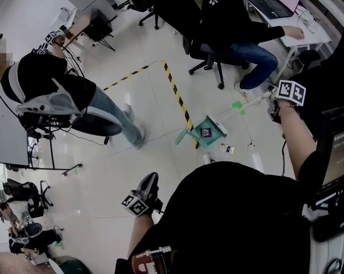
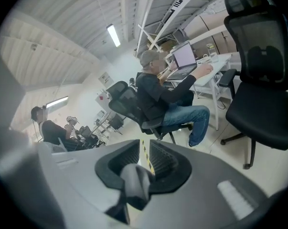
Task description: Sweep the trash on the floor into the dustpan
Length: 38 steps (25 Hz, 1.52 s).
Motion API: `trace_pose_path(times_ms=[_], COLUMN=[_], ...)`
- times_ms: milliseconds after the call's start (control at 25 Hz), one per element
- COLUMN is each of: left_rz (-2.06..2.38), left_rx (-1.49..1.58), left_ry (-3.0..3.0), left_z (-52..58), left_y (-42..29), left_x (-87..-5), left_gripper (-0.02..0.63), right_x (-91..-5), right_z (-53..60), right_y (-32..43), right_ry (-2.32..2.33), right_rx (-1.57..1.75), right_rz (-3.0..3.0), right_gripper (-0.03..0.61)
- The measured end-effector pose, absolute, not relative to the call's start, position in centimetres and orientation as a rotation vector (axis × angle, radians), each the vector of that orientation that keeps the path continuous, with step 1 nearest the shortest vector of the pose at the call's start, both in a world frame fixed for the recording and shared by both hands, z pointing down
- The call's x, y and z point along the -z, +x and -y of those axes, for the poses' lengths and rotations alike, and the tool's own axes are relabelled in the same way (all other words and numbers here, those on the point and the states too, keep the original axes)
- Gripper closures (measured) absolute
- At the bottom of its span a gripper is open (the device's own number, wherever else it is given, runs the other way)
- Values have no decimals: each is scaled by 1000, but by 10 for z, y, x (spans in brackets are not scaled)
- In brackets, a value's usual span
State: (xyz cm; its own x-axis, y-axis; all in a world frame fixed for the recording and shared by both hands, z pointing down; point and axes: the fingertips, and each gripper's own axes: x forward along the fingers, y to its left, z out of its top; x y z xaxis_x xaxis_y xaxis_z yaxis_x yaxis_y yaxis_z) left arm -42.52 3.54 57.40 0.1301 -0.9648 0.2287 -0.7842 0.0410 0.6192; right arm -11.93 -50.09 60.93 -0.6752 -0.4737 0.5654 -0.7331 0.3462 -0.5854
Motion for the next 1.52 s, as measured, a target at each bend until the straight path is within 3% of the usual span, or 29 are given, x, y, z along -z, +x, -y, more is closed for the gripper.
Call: trace_pose_path(times_ms=[440,1160,1520], left_rz=[1661,1377,1444], left_rx=[382,386,372], left_ry=[1797,2001,2035], left_z=[-31,-246,-243], left_y=[-328,-340,-232], left_x=[-570,-590,-566], left_gripper=[618,618,618], right_x=[-611,-561,-585], right_z=[505,215,166], right_y=[-20,51,144], right_ry=[1073,1301,1127], right_rx=[-1318,-1203,-1215], right_rz=[2366,2294,2317], right_gripper=[520,522,523])
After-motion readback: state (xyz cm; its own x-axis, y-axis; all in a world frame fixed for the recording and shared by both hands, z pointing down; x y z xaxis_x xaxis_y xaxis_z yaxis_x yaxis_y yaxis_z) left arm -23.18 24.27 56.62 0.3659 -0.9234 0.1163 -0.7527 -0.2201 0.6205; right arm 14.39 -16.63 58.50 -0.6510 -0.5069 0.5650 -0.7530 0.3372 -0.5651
